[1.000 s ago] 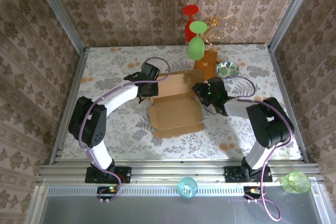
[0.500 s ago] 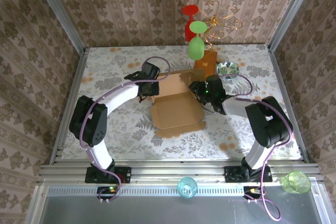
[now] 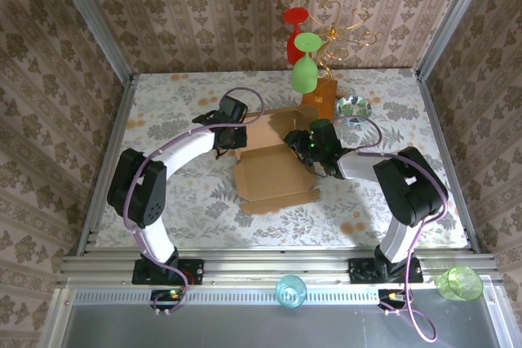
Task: Fold the paper box
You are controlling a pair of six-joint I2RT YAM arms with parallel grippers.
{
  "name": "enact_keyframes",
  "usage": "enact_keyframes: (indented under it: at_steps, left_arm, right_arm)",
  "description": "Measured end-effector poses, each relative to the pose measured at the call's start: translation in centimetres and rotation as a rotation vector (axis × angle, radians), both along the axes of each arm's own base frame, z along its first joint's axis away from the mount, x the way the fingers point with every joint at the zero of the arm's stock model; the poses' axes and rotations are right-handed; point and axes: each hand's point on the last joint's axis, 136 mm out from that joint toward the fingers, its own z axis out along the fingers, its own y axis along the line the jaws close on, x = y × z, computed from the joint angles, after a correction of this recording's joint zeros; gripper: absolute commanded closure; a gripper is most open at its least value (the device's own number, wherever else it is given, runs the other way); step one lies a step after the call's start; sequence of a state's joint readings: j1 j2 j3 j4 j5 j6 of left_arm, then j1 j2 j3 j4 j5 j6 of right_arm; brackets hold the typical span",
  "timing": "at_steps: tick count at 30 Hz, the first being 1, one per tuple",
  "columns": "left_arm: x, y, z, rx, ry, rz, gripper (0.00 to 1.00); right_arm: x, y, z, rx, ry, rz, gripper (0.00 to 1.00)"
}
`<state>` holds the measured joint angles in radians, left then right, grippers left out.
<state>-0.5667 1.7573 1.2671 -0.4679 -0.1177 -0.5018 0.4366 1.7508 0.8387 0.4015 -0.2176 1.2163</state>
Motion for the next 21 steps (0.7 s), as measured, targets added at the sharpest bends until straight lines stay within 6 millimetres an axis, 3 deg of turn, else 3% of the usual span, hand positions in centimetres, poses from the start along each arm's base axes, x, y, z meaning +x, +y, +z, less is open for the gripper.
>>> enact_keyframes:
  at_steps: [4,11,15,18,21]
  left_arm:
    - [0.0,0.0,0.0,-0.004,0.003,-0.002,1.00]
    - [-0.1,0.3,0.0,-0.010,0.015,0.002,1.00]
    - [-0.3,0.3,0.1,-0.015,0.023,-0.001,1.00]
    - [-0.4,0.1,0.2,-0.023,0.027,-0.007,1.00]
    - [-0.5,0.1,0.2,-0.027,0.029,-0.009,1.00]
  right_arm:
    - [-0.4,-0.5,1.6,-0.012,-0.017,0.005,0.56]
    - [-1.1,-2.9,11.4,0.023,-0.198,-0.024,0.58]
    - [0.0,-4.7,15.9,0.032,-0.277,-0.077,0.60]
    - [1.4,-5.0,17.1,0.030,-0.294,-0.094,0.60]
    - [2.9,-4.8,16.5,0.011,-0.276,-0.097,0.60]
